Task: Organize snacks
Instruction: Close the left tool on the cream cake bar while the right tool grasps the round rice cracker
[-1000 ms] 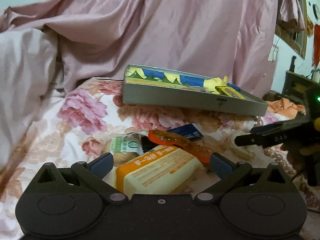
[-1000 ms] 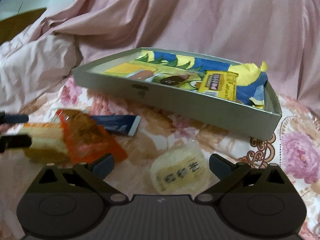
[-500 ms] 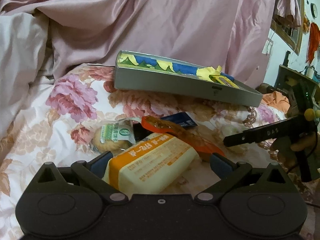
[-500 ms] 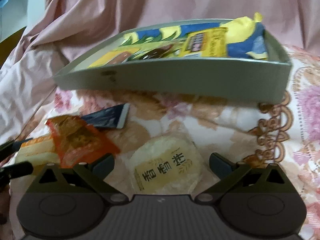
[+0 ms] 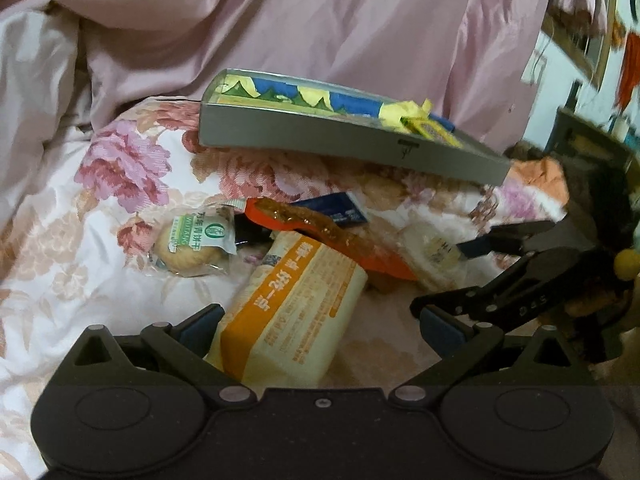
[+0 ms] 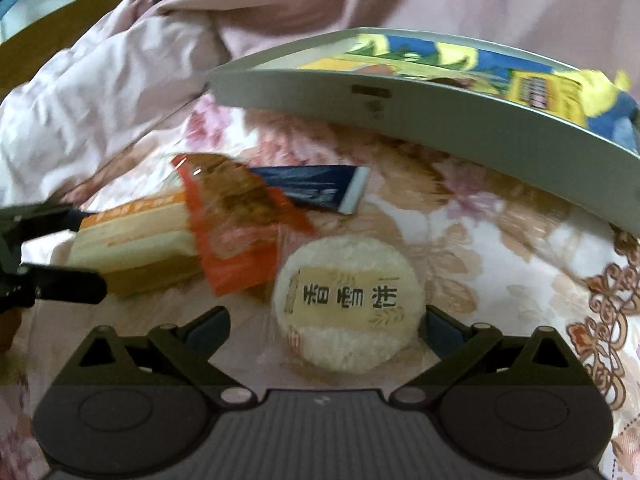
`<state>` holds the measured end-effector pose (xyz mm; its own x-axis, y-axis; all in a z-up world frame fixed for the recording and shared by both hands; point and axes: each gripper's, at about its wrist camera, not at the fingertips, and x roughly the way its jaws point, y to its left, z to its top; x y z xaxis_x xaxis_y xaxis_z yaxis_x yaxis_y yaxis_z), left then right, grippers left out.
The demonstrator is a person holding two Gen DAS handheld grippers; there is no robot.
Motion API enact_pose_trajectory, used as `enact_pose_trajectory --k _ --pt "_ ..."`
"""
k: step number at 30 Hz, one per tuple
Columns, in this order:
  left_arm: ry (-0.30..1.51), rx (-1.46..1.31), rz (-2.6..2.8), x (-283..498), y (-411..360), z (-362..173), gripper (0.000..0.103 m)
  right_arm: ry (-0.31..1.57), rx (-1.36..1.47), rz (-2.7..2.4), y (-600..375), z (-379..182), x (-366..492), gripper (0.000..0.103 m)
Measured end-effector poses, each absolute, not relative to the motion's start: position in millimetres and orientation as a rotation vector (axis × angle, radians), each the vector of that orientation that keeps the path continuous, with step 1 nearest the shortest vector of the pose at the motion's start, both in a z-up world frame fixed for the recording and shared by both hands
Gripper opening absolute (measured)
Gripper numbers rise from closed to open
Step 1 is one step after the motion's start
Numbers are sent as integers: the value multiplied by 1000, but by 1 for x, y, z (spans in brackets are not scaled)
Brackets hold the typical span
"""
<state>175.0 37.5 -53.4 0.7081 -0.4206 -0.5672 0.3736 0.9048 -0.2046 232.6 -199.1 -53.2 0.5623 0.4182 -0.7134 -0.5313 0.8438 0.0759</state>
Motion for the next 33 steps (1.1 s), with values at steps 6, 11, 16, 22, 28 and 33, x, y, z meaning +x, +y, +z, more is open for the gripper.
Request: enact_pose_trajectory --k 6,11,16,22,28,33 --pt "640 80 -388 172 19 -60 101 765 -158 513 -196 -55 233 102" --pt "653 109 -343 175 17 -67 96 758 -171 498 -192 -60 232 103" --pt "646 61 -328 177 22 -66 89 761 -162 487 -190 -60 231 103" --pt "652 7 -339 177 24 -65 68 754 -194 510 -183 -59 226 93" --pt "663 51 -355 174 14 -68 65 743 -221 534 -178 -59 222 87" --pt "666 85 -346 173 10 -71 70 749 -217 539 -178 -59 223 90"
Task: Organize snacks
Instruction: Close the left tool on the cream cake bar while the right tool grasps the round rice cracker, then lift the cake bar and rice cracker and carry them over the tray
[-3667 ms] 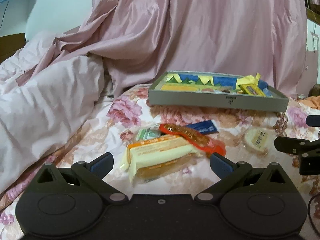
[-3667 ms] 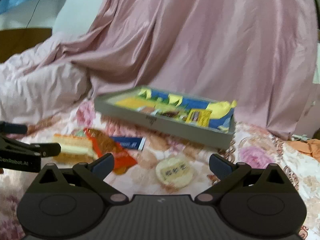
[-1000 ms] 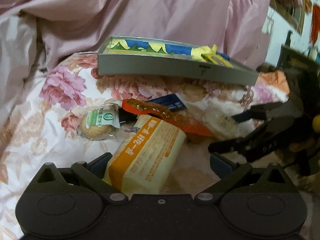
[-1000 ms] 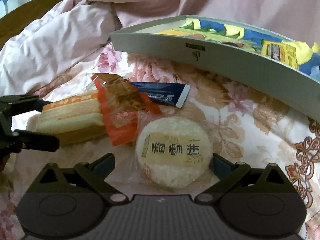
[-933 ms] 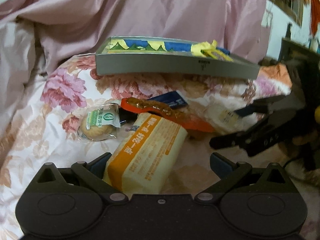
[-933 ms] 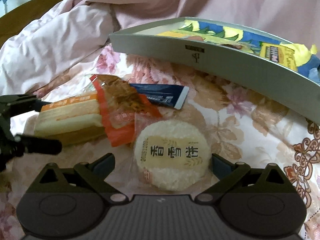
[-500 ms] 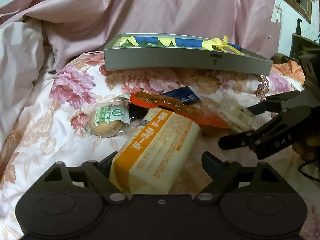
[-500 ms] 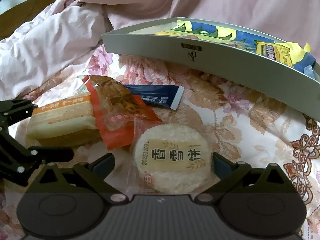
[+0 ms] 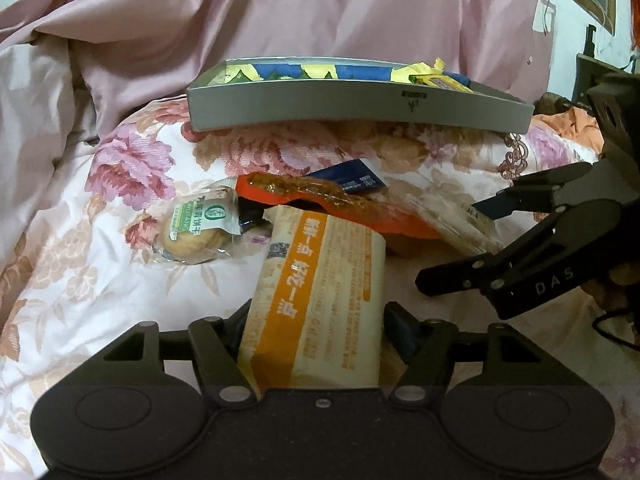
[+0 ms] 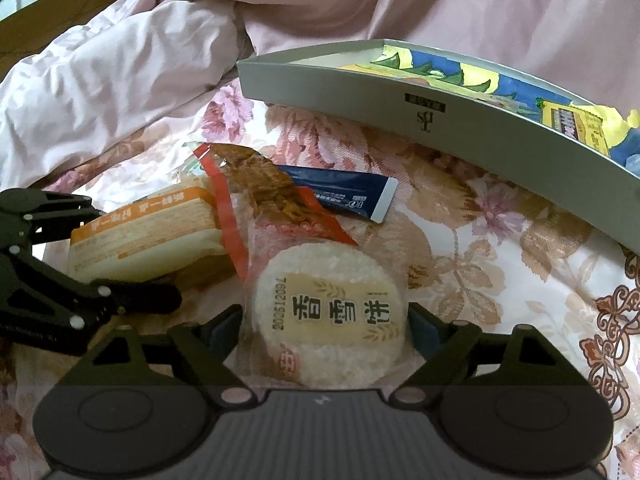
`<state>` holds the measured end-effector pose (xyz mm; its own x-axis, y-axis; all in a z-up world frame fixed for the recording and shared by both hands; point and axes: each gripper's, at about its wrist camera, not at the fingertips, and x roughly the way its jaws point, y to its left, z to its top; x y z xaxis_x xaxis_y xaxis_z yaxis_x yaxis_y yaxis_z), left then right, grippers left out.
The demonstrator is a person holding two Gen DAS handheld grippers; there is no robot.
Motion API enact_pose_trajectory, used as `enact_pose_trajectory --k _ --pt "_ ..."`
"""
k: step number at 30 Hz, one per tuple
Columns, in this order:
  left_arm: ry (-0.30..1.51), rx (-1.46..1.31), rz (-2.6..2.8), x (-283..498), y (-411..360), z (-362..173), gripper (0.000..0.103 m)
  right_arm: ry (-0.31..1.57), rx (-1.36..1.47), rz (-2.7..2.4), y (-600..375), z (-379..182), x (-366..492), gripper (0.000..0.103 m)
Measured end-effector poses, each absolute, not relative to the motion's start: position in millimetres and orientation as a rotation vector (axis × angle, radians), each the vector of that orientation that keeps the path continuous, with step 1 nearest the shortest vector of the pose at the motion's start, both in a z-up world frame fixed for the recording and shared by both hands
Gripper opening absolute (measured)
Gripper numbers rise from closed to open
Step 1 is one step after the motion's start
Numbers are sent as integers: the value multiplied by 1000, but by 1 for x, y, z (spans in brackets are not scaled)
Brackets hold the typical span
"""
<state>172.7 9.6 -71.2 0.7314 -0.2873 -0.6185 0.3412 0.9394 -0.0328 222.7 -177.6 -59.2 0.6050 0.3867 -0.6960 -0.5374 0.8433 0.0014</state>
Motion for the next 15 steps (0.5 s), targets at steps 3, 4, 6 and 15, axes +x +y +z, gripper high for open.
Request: enact_pose_trajectory --k 3,4,6,15 --pt "665 98 -339 172 8 -71 69 752 -219 537 -178 -59 223 90" --pt "667 99 -338 172 8 -71 69 752 -218 538 -178 -59 223 90" --pt "665 104 -330 172 7 -71 63 751 -221 528 -177 -59 222 86" --pt "649 98 -303 169 7 -71 53 730 -240 503 -177 -57 220 71"
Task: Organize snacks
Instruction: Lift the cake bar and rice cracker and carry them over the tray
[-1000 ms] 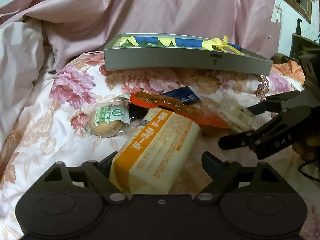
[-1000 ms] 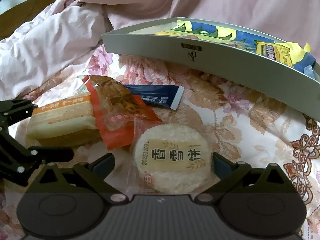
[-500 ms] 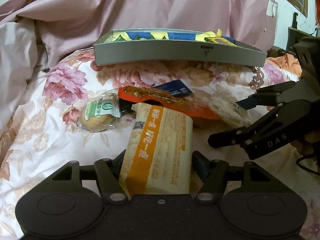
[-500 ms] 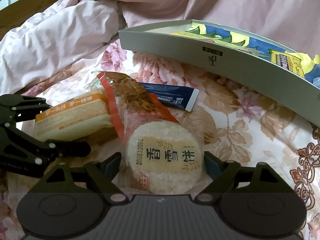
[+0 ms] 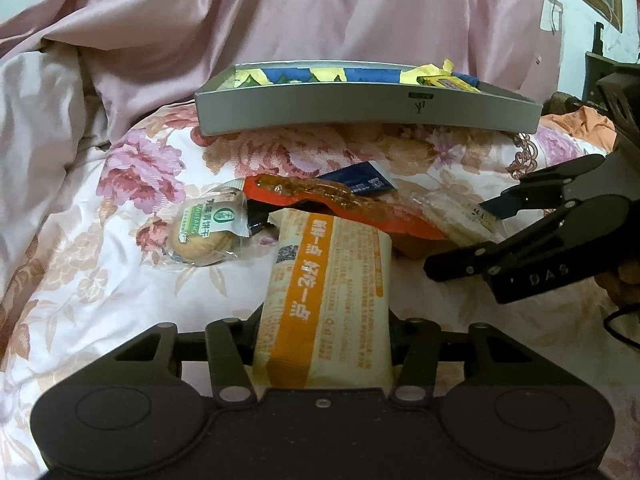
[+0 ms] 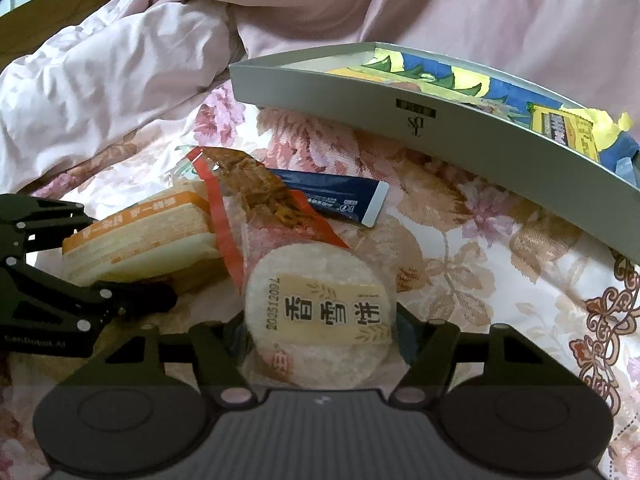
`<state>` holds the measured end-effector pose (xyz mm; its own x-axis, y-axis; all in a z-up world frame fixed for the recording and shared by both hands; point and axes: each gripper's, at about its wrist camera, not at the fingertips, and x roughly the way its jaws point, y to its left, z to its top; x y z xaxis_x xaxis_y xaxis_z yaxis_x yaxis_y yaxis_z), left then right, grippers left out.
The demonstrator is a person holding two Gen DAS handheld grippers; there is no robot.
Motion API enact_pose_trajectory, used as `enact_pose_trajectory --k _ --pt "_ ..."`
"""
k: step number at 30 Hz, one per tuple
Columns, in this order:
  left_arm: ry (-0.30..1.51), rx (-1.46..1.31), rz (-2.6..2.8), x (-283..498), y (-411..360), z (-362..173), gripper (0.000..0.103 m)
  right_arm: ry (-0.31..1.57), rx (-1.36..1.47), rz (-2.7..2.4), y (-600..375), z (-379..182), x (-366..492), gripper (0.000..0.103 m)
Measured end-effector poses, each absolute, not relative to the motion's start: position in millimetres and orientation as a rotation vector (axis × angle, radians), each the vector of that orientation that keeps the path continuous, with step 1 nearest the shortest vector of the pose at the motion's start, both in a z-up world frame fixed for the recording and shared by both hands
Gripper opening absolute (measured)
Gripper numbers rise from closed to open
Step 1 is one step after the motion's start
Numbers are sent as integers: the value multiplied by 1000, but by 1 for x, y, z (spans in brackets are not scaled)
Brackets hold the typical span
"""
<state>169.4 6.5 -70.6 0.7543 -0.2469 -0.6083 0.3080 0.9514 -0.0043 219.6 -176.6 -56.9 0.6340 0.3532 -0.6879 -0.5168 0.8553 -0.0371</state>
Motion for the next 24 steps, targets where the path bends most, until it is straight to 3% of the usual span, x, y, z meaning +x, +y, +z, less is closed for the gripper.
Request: enact_pose_trajectory --k 9,24 --pt "645 72 -302 167 7 -69 53 552 -522 456 -153 -55 194 70" --pt "701 -27 -230 145 3 -61 52 463 -595 407 -151 -49 185 70"
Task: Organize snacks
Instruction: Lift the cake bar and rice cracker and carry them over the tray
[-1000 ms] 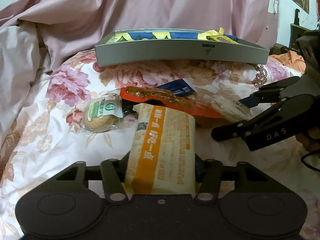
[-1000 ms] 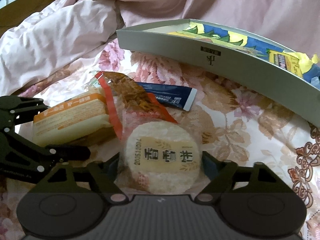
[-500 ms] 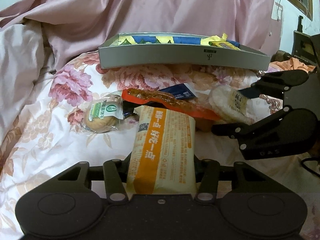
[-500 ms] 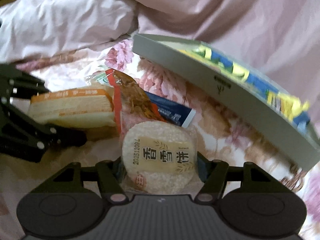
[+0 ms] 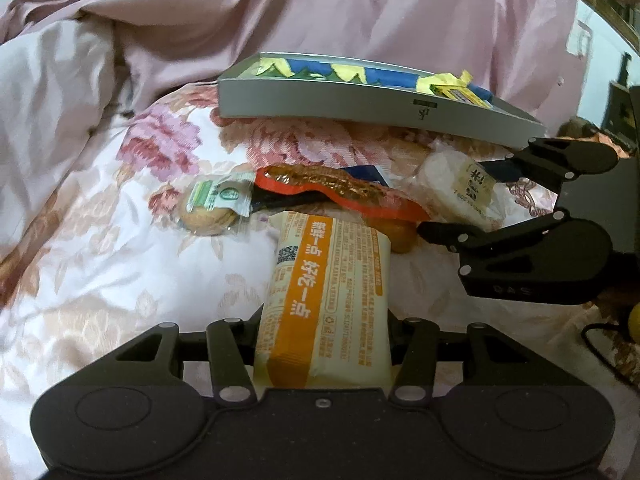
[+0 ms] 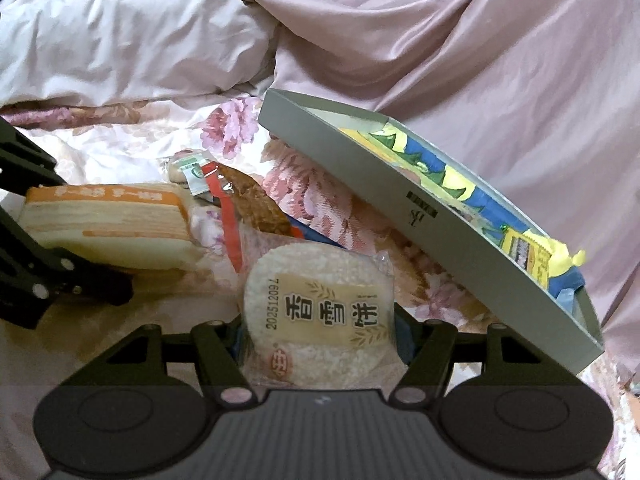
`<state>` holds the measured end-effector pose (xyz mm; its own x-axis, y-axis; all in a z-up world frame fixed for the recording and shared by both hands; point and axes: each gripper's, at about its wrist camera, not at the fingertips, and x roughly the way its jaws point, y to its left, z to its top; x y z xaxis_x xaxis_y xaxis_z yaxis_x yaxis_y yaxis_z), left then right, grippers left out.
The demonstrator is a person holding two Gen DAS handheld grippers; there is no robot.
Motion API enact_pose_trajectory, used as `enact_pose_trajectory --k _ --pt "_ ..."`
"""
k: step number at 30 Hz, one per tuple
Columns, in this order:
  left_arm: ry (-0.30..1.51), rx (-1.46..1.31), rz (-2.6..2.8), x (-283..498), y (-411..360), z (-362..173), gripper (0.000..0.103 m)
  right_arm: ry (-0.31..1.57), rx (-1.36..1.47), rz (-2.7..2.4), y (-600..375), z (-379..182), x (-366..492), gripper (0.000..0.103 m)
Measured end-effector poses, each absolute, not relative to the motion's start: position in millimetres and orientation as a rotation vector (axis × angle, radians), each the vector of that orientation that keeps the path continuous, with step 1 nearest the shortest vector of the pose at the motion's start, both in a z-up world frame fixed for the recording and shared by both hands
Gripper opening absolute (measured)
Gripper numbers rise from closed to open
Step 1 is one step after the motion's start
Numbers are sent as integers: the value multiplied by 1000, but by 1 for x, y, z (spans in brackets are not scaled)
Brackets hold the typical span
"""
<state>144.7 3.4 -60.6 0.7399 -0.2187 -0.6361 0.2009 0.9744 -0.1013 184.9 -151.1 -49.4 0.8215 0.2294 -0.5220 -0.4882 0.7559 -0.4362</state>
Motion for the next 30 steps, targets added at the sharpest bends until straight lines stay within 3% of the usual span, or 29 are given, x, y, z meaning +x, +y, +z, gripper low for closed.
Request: enact_pose_trajectory --k 15,30 --pt "652 -199 -122 114 3 -37 52 399 -570 452 -156 -30 161 70" --pt "562 -219 -59 162 -15 15 52 286 -398 380 -178 4 172 71"
